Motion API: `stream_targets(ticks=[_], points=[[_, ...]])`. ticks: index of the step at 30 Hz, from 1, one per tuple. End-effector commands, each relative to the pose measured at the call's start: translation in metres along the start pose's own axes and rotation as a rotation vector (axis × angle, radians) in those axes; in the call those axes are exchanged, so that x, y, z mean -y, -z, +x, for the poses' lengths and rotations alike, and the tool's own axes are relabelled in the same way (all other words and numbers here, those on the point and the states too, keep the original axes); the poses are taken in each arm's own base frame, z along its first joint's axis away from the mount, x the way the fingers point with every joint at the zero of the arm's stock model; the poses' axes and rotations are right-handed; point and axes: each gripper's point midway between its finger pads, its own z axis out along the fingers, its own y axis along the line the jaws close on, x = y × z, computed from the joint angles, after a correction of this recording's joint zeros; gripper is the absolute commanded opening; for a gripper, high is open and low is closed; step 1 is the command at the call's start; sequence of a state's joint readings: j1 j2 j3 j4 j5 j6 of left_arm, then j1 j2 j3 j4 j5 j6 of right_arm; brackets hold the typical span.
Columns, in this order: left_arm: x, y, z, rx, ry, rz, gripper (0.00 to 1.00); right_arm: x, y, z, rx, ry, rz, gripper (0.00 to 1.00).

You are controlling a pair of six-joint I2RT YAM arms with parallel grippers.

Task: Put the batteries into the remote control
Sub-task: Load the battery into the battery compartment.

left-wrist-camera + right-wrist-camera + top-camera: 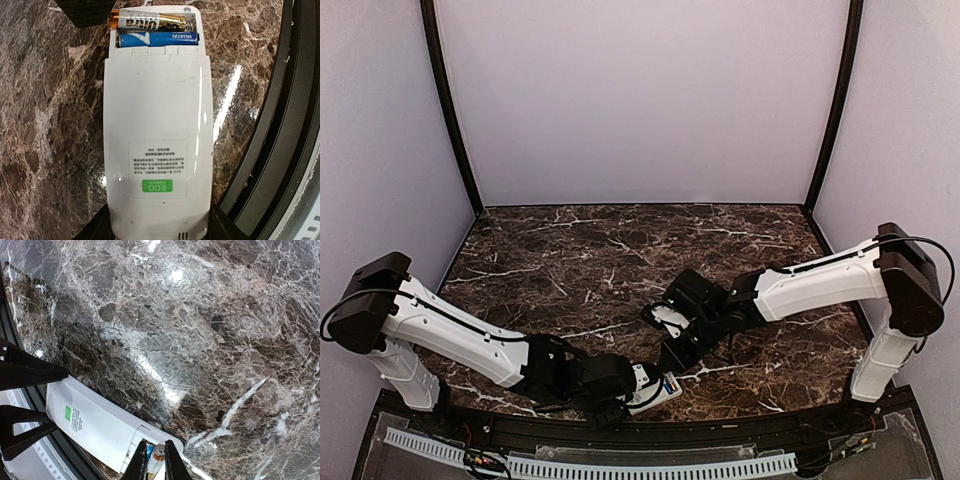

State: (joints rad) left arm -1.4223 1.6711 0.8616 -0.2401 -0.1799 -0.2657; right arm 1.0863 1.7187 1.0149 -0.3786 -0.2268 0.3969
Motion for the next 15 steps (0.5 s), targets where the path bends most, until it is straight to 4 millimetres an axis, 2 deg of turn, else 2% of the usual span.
stream_targets(ticks=[1, 15], points=[[-0.0055, -0.0113, 0.0171, -0.054, -0.010, -0.020, 0.26, 0.0016, -0.0056, 0.0094, -0.020, 0.008, 0.010, 0.11], [-0.0058, -0.0117, 0.0162, -0.051, -0.007, -0.016, 0.26, 0.0015, -0.0112, 0.0190, -0.040, 0.010, 0.003, 0.06]])
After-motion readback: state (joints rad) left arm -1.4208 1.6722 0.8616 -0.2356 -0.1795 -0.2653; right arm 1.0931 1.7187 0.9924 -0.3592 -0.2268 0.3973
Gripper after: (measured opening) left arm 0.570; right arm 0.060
